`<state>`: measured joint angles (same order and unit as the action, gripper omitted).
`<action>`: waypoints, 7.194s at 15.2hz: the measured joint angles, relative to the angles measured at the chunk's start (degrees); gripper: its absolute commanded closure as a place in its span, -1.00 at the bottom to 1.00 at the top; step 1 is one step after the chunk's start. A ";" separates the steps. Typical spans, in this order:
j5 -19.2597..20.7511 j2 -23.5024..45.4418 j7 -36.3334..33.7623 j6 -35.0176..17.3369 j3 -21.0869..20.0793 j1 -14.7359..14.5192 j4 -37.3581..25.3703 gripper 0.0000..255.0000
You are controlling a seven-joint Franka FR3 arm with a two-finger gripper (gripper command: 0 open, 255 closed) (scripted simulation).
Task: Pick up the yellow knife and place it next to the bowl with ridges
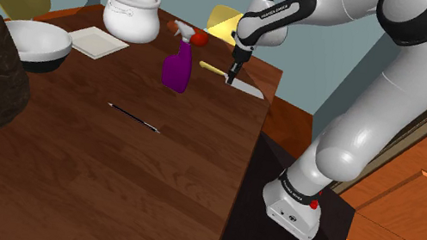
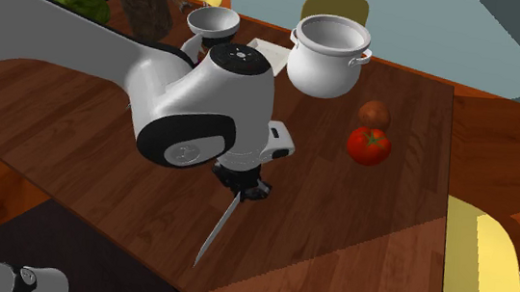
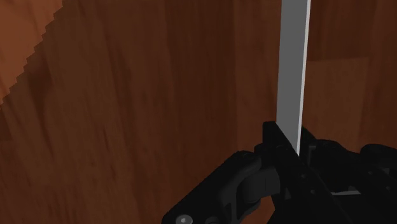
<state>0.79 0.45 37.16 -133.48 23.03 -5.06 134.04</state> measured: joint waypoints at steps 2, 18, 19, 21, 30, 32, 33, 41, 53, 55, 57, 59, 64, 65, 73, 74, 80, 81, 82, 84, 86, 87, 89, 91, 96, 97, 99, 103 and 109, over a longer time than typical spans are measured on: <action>0.00 0.00 0.00 0.00 0.00 0.00 0.00 1.00; 2.47 -5.48 -1.73 8.63 -0.29 -0.02 -3.56 1.00; 2.60 -5.84 -1.91 9.30 -0.36 -0.05 -3.90 1.00; 2.89 -6.63 -2.08 10.97 -0.44 -0.04 -4.82 1.00; 3.73 -9.38 -2.71 17.88 -0.92 -0.08 -9.12 1.00; 3.78 -9.72 -2.74 19.62 -1.01 -0.10 -10.55 1.00; 3.85 -9.98 -2.84 20.37 -1.09 -0.13 -11.05 1.00; 3.66 -10.97 -5.72 24.87 -3.08 -1.43 -14.48 1.00; 0.81 -6.90 -21.26 25.28 -12.54 -8.73 -18.33 1.00; 0.44 -5.94 -23.74 25.48 -13.97 -9.95 -19.41 1.00; -0.01 -4.10 -26.11 25.73 -15.32 -11.15 -21.47 1.00; -0.33 -2.39 -28.47 25.67 -16.61 -12.34 -23.11 1.00; -0.90 2.67 -33.90 27.03 -19.41 -15.13 -29.47 1.00; -0.93 3.44 -35.17 27.00 -20.02 -15.80 -30.20 1.00; -0.78 15.49 -43.37 31.41 -23.46 -20.53 -46.67 1.00; -0.69 17.22 -44.29 32.07 -23.79 -21.14 -49.08 1.00; -0.54 20.10 -45.78 30.29 -24.25 -22.10 -50.16 1.00; -0.54 20.27 -45.82 29.63 -24.26 -22.12 -49.67 1.00; -0.53 20.30 -45.84 28.90 -24.26 -22.13 -48.97 1.00; -0.52 20.43 -45.94 27.30 -24.29 -22.20 -47.51 1.00; -0.52 20.53 -45.88 26.00 -24.28 -22.16 -46.29 1.00; -0.51 20.75 -45.87 25.21 -24.26 -22.14 -45.74 1.00; -0.50 21.24 -45.87 23.91 -24.26 -22.14 -44.93 1.00; -0.49 21.59 -45.91 22.72 -24.26 -22.17 -44.09 1.00; -0.48 22.69 -45.82 19.25 -24.22 -22.09 -41.70 1.00; -0.46 22.82 -45.88 18.51 -24.23 -22.14 -41.10 1.00; -0.44 23.46 -45.97 17.14 -24.25 -22.20 -40.38 1.00; -0.43 24.35 -45.93 14.53 -24.22 -22.17 -38.66 1.00; -0.41 25.06 -45.91 12.96 -24.20 -22.15 -38.05 1.00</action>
<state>0.38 25.51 -8.75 -120.52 -1.18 -27.22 96.00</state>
